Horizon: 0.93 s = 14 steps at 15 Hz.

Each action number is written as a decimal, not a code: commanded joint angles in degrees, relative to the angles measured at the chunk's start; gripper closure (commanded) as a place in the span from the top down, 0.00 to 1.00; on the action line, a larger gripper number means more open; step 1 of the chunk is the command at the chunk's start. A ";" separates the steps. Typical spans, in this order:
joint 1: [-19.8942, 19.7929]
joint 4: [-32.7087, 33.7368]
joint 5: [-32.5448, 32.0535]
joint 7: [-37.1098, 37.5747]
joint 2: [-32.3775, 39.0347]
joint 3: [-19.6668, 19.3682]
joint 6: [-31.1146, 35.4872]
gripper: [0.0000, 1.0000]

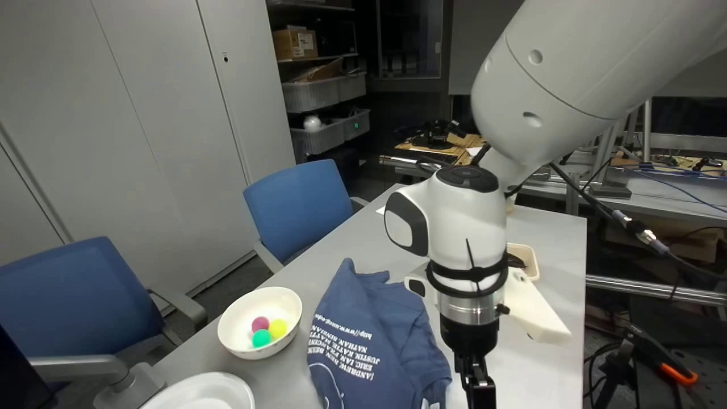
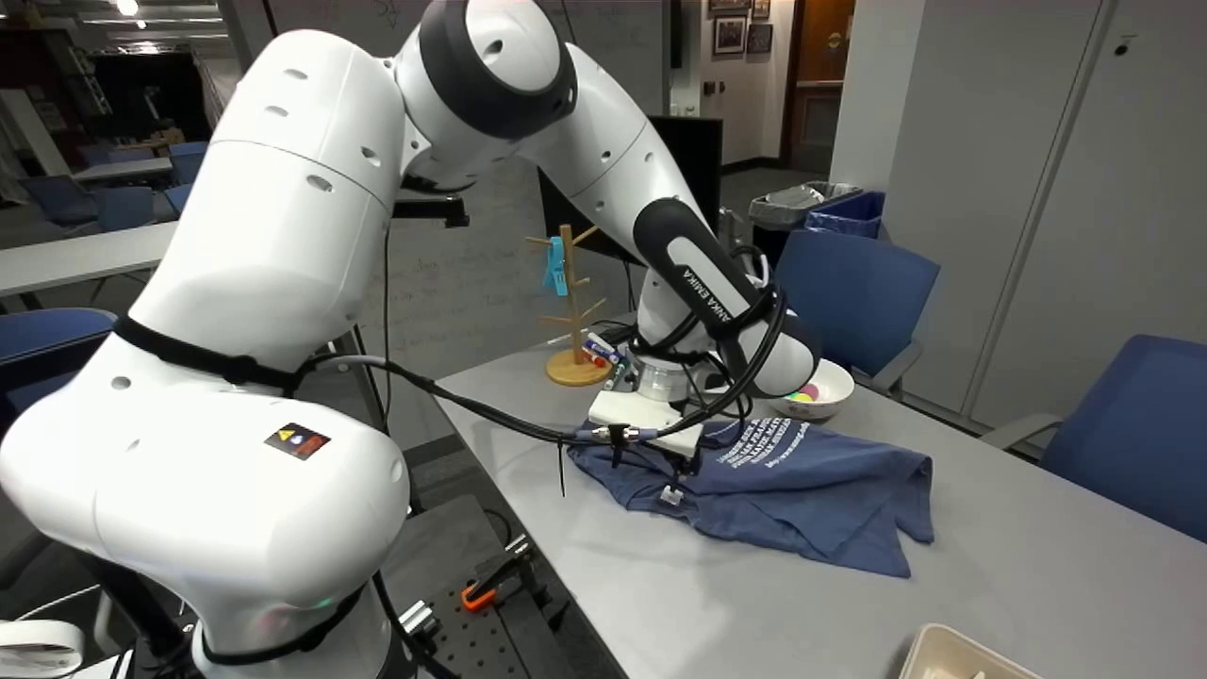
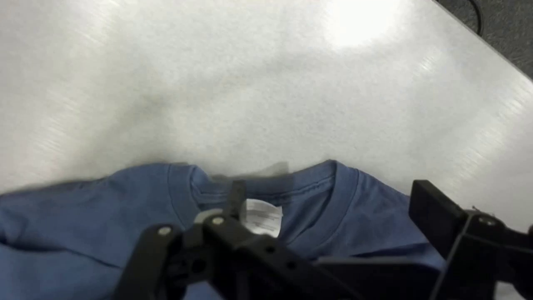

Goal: Unfold the blue T Shirt on the table.

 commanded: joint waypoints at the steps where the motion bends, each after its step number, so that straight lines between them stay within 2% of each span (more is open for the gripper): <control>1: -2.47 5.54 -1.51 8.69 3.51 2.83 -1.31 1.00; 5: -5.53 8.92 -1.75 8.08 5.29 4.70 -5.50 1.00; 10: -8.37 10.37 -1.80 6.54 7.71 5.16 -8.46 1.00; 14: -11.43 11.93 -1.95 1.84 9.78 6.62 -9.42 1.00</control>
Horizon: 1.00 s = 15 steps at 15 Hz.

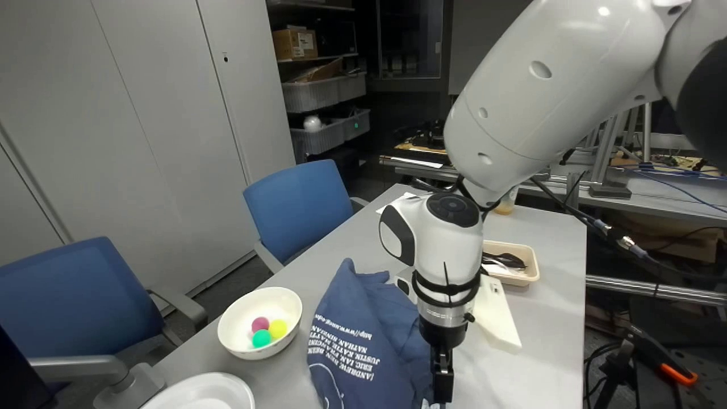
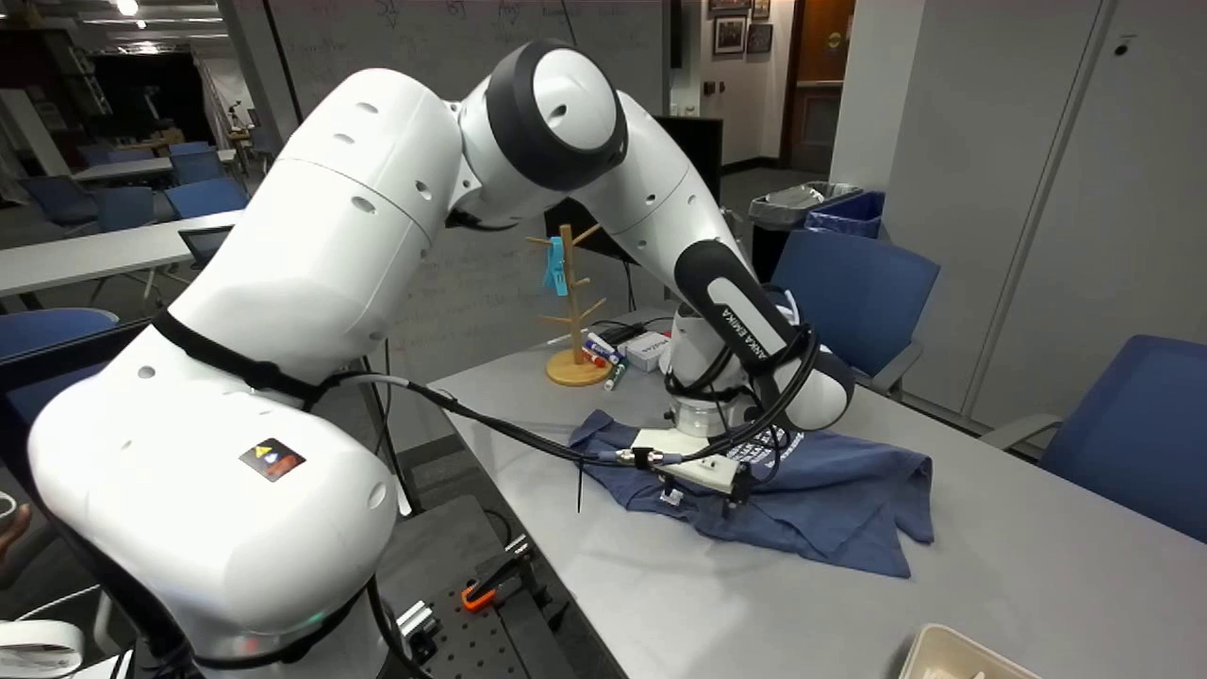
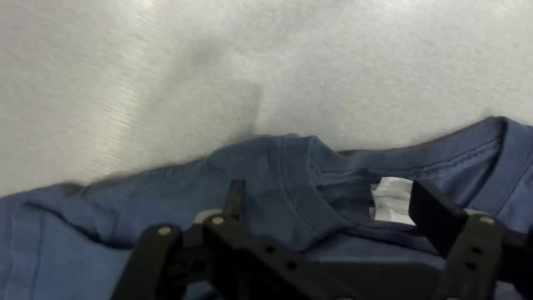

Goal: Unfold the blue T Shirt on the table.

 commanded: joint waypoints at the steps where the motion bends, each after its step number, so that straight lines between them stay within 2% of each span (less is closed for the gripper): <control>1: -2.64 3.97 -2.27 -3.43 2.85 1.45 -1.06 0.99; 8: -1.92 7.88 -1.90 -8.95 6.10 -1.38 -4.29 0.99; 15: -6.23 7.99 1.19 -9.36 9.17 0.73 0.27 1.00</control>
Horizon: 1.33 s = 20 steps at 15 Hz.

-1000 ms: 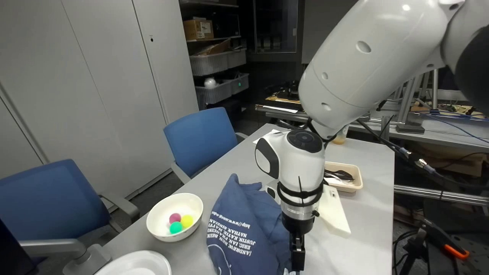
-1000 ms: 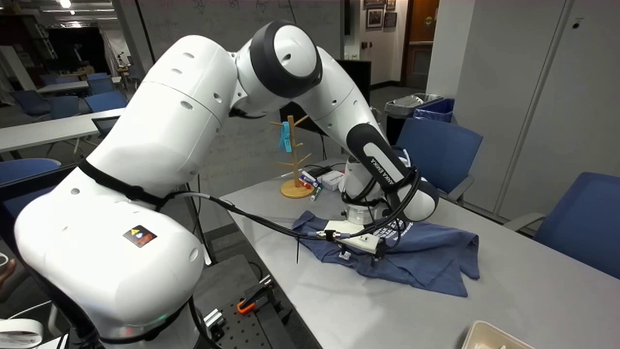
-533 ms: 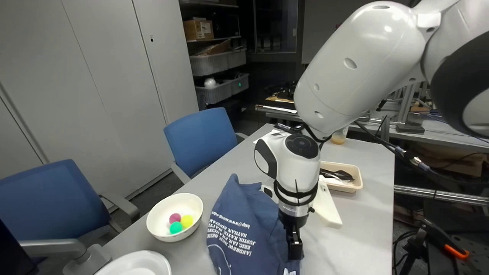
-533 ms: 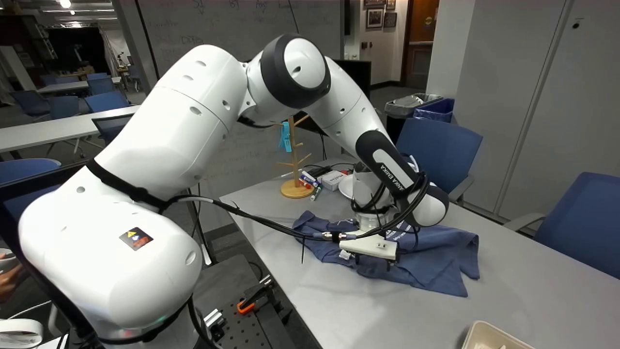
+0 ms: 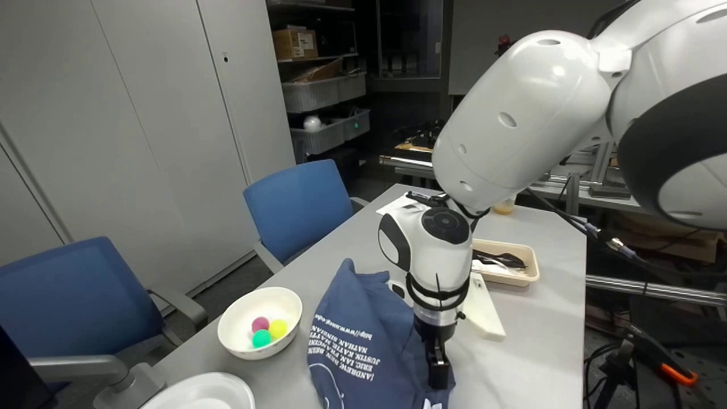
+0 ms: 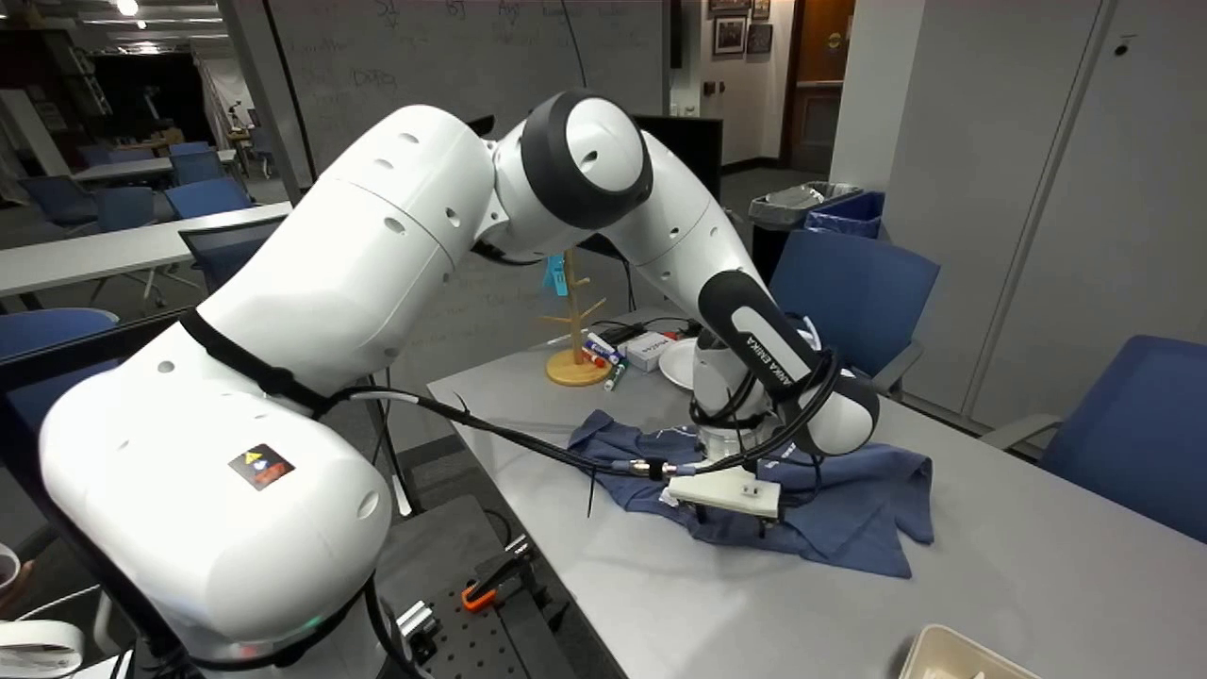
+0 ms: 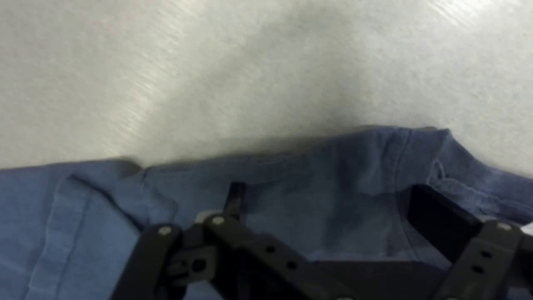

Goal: Unfold the blue T Shirt on the table.

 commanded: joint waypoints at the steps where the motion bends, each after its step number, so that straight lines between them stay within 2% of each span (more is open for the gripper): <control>1: -3.68 0.88 1.08 -1.04 2.44 1.35 4.10 1.00; 5: -5.10 -3.16 -0.10 -0.22 0.92 0.57 4.55 1.00; 10: -3.80 -11.01 -0.22 4.35 -1.39 -3.54 2.88 1.00; 15: -3.84 -15.65 -0.35 9.25 -1.82 -6.41 5.42 0.98; 20: -5.26 -17.81 -1.11 4.66 -3.59 -5.68 1.51 1.00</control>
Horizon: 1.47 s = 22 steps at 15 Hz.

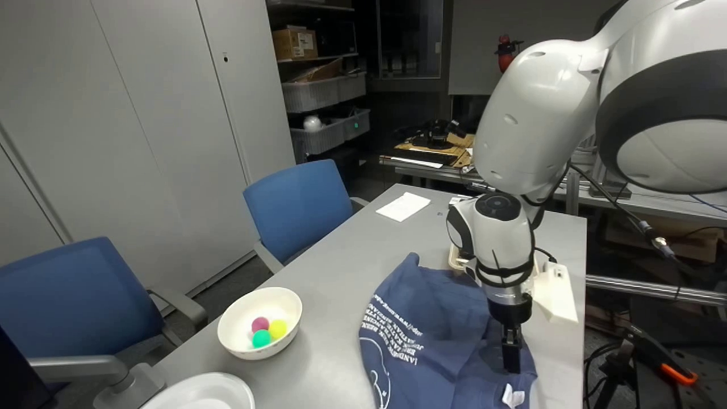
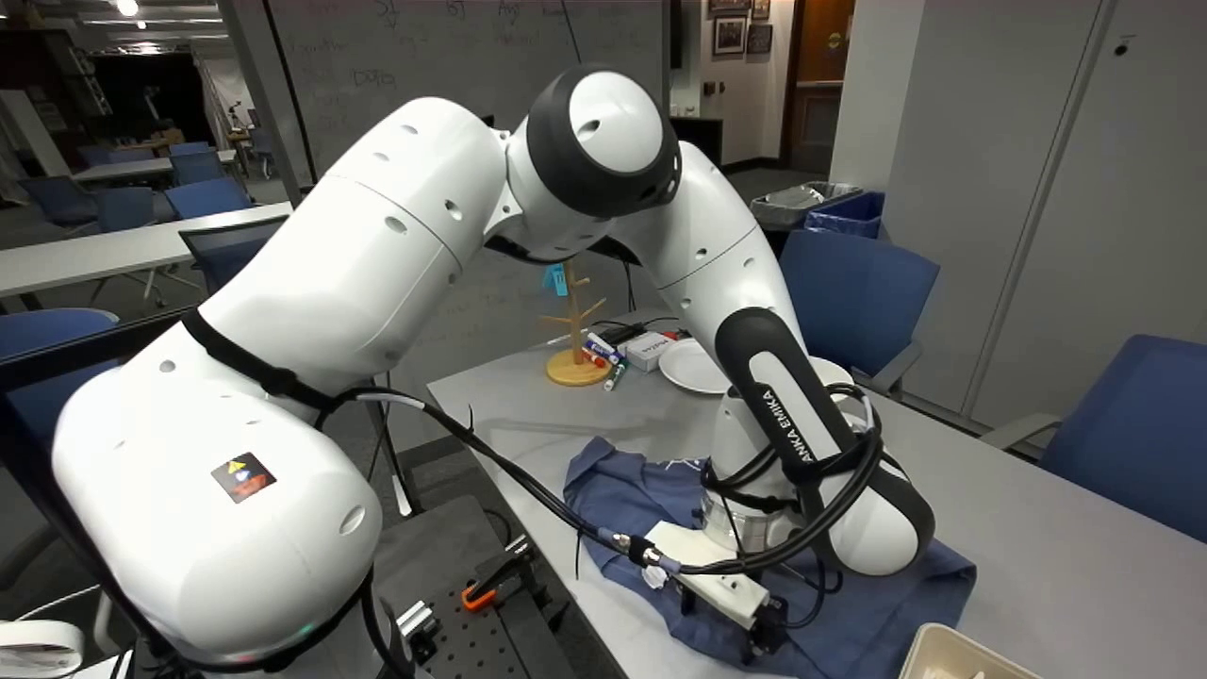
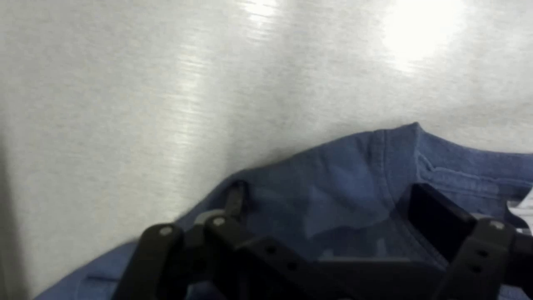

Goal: Unfold the blue T Shirt on the table.

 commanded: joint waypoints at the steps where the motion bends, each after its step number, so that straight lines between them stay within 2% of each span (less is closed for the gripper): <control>1: -0.31 -2.24 -1.66 -3.06 -2.26 0.24 -3.61 1.00; 6: -0.27 -3.02 -2.00 -8.02 -3.18 0.09 -6.41 1.00; 10: 0.41 -3.00 -2.10 -9.25 -2.55 -0.89 -4.14 1.00; 11: 7.85 -2.09 -5.15 -3.50 -6.46 -6.29 3.03 1.00; 15: 11.83 0.22 -10.99 0.92 -11.40 -9.66 11.55 1.00; 16: 16.34 0.70 -7.03 -2.05 -9.87 -14.89 14.29 1.00; 19: 18.37 3.53 -7.52 -1.14 -11.19 -17.16 15.51 1.00; 20: 18.66 4.18 -7.50 -0.89 -11.38 -17.27 13.82 1.00; 21: 17.25 5.16 -7.51 -0.05 -11.82 -15.78 13.57 1.00; 22: 17.50 3.70 -7.54 -1.32 -11.72 -15.64 13.80 1.00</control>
